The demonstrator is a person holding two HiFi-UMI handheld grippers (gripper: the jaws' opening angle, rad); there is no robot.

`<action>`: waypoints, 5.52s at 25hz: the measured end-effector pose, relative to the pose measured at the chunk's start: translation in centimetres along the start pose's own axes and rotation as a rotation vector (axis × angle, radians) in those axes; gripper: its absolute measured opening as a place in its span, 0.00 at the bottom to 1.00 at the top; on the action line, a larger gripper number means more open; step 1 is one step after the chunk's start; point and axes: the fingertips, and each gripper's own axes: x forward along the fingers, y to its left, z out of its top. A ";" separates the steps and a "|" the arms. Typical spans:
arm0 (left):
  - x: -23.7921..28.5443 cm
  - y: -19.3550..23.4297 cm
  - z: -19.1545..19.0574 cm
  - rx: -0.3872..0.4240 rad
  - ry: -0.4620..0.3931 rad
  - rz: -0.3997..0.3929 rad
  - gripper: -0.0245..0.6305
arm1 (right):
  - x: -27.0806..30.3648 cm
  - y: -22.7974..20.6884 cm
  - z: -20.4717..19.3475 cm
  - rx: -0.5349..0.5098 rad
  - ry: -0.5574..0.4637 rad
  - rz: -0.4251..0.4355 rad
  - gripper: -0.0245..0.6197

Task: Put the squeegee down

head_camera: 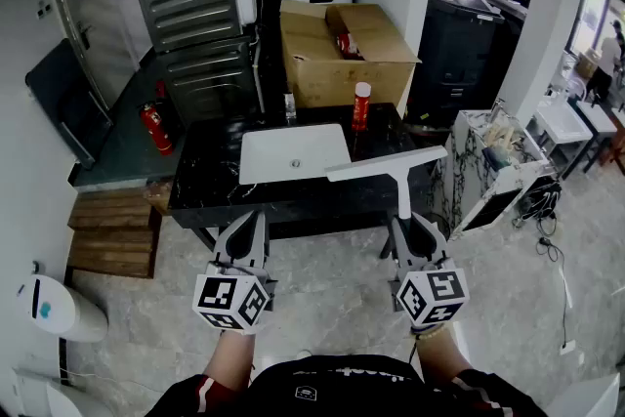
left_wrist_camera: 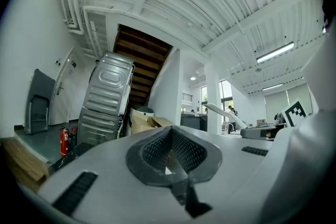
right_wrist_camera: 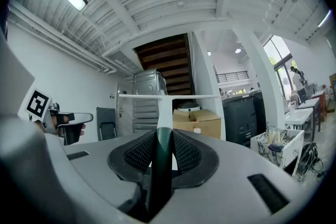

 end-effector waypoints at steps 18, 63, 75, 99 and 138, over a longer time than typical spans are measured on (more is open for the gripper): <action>0.1 0.1 0.1 -0.010 -0.006 -0.013 0.06 | -0.2 0.6 0.3 0.000 -0.010 0.004 0.23; 29.0 21.0 -4.5 0.066 0.078 0.125 0.06 | 39.6 0.1 -3.7 0.069 0.077 0.277 0.23; 22.0 32.8 -4.6 0.050 0.088 0.372 0.06 | 47.2 14.5 -6.6 0.051 0.150 0.544 0.23; 9.1 48.1 -18.9 -0.059 0.349 0.597 0.06 | 53.6 34.7 -32.9 -0.120 0.619 0.620 0.23; 27.8 35.0 -2.6 0.051 0.050 0.191 0.06 | 48.6 11.4 -2.2 0.023 0.036 0.336 0.10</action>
